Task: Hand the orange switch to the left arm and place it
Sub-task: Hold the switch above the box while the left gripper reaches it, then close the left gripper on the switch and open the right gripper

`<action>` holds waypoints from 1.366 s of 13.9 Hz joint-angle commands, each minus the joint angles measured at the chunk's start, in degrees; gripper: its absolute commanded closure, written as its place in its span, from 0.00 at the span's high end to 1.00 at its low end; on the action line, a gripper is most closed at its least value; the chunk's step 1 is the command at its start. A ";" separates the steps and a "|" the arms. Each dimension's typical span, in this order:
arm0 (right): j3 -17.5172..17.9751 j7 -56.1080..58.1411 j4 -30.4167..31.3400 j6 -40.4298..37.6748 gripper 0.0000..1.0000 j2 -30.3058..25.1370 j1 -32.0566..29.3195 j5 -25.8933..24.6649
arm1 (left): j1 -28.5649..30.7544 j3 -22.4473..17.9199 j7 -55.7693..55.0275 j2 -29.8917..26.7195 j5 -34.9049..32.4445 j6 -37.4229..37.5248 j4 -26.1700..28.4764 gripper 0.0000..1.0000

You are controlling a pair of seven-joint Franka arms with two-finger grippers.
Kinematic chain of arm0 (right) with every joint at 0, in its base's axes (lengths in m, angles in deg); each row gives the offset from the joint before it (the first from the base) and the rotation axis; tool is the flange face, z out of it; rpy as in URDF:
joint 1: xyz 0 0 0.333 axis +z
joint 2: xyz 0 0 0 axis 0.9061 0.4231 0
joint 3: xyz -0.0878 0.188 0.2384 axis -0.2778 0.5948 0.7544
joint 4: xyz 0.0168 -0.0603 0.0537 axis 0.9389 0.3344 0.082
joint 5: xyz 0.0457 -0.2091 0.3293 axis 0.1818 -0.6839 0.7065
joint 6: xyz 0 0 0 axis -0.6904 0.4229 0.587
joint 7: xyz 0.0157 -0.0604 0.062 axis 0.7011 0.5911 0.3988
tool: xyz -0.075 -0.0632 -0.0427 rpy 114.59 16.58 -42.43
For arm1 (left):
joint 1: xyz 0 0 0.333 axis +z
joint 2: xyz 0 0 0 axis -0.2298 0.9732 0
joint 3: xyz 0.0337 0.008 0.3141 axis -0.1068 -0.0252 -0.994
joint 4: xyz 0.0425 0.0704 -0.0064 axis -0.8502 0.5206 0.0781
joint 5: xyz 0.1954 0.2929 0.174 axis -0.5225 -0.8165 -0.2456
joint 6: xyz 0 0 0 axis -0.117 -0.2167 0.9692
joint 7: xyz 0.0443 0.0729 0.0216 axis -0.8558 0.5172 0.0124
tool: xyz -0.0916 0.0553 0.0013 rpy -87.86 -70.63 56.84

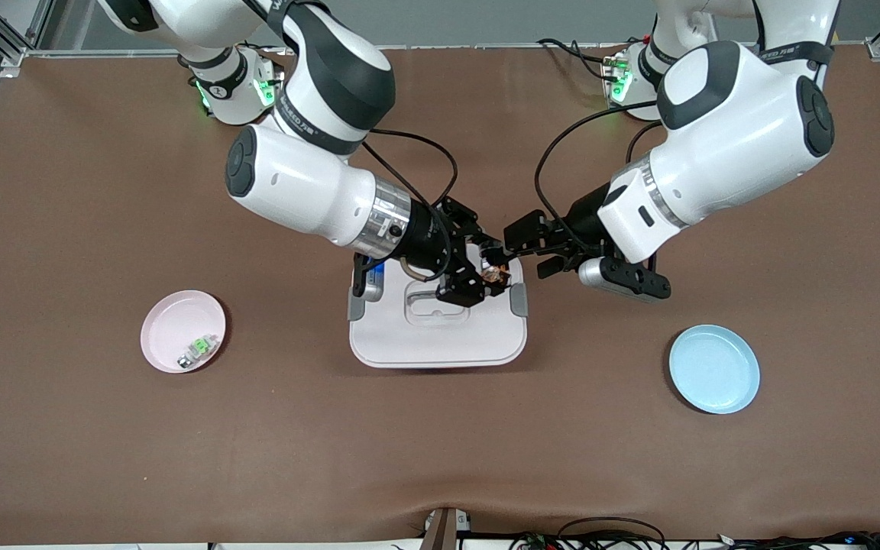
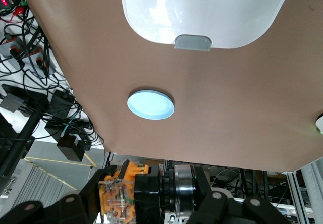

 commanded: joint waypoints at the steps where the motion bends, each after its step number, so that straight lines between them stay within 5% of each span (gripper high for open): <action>1: -0.47 -1.62 -2.84 1.25 0.00 2.05 1.06 1.05 | -0.91 0.18 -0.67 1.03 1.10 -0.92 -1.18 0.85; 3: -0.47 -1.71 -2.93 1.16 0.00 2.05 1.06 1.05 | -0.92 0.18 -0.59 1.03 1.10 -1.00 -1.18 0.80; 4: -0.47 -1.62 -2.93 1.16 0.00 2.05 1.06 1.05 | -0.83 0.18 -0.59 1.03 1.01 -0.92 -1.18 0.69; 7: -0.47 -1.62 -2.93 1.25 0.00 2.05 1.06 1.05 | -1.00 0.18 -0.76 1.03 1.19 -0.92 -1.18 0.13; 10: -0.47 -1.62 -2.93 1.25 0.00 2.05 1.06 1.05 | -1.62 0.18 -2.42 1.03 1.19 -0.92 -1.18 0.00; 16: -0.56 -1.53 -2.93 1.16 0.02 2.05 0.88 1.05 | -1.53 0.09 -3.57 1.03 0.40 -0.92 -1.18 0.00; 19: -0.65 -1.53 -2.93 1.25 1.00 1.96 0.88 1.05 | -1.36 0.00 -3.49 1.03 0.13 -0.92 -1.18 0.00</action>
